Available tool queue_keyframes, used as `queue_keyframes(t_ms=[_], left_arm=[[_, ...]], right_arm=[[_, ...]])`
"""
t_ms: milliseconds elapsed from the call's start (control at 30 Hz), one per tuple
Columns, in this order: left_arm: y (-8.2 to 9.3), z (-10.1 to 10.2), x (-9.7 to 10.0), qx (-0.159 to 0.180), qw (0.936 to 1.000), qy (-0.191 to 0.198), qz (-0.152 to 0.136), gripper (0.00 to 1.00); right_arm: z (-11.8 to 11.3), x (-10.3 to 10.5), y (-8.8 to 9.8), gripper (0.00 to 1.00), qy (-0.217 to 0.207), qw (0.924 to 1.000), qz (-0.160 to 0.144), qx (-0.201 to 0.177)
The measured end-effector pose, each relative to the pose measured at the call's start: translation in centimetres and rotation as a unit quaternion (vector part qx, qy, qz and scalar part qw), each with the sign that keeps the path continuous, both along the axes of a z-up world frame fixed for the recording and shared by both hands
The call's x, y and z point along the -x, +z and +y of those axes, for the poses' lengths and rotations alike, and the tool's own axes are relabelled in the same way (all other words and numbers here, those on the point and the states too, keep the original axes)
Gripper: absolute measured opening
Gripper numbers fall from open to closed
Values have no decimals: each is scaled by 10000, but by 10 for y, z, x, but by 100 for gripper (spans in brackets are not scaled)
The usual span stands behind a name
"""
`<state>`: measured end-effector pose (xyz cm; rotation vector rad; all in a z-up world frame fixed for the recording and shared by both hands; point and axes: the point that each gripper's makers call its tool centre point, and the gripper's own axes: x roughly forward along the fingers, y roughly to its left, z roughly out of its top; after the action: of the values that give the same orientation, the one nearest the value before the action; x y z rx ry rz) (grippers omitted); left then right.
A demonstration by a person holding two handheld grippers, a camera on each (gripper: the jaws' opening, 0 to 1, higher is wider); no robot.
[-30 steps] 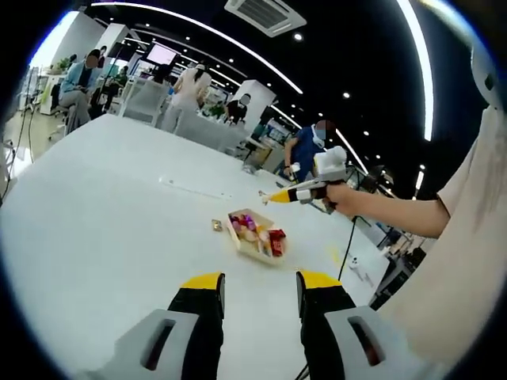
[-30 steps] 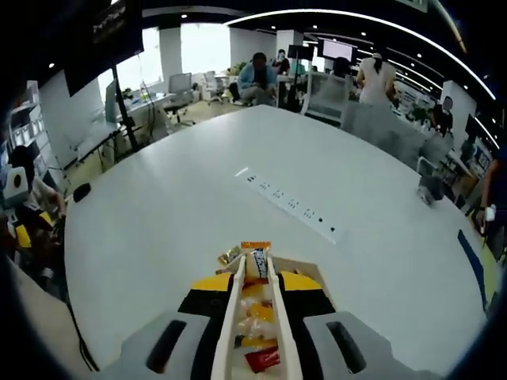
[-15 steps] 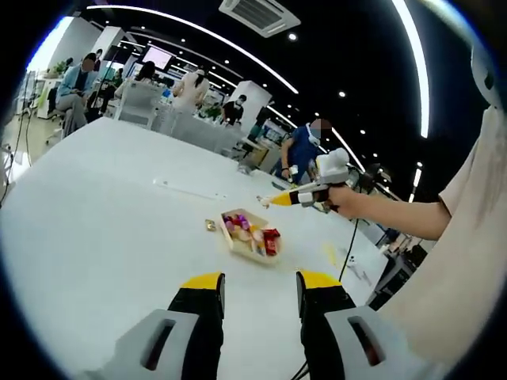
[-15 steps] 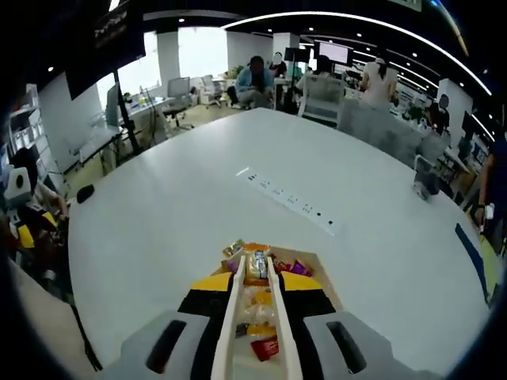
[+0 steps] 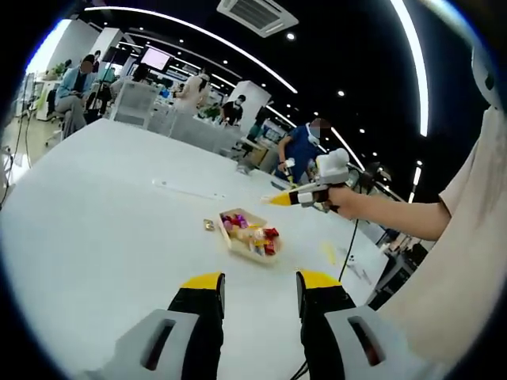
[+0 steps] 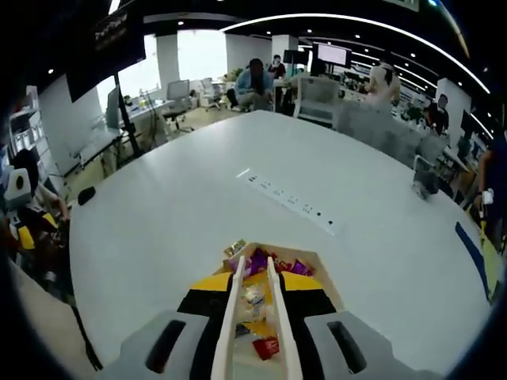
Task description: Place the target food into the container with the food tongs after gripping and lifting it, then release it inside without dropping or visibly crushing the food.
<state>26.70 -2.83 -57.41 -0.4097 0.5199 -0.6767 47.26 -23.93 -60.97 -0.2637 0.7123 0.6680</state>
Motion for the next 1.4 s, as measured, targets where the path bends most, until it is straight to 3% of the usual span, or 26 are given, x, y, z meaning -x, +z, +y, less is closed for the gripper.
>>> queue_keyframes(t_ms=[400,733,967,1400], left_arm=[[-1,-2,-1,-2,10000,-3,17,35],[-5,4,-1,-39,9999,38,97,35],[-8,14,-5,-52,9999,49,157,35],[-13,32,-17,-125,9995,-18,294,35]], right_arm=[[6,1,-3,23,37,10000,29,-67],[48,6,-18,24,250,9992,178,-264],[76,3,-26,24,144,9984,277,-461],[99,-4,-54,24,-84,9982,422,-409]])
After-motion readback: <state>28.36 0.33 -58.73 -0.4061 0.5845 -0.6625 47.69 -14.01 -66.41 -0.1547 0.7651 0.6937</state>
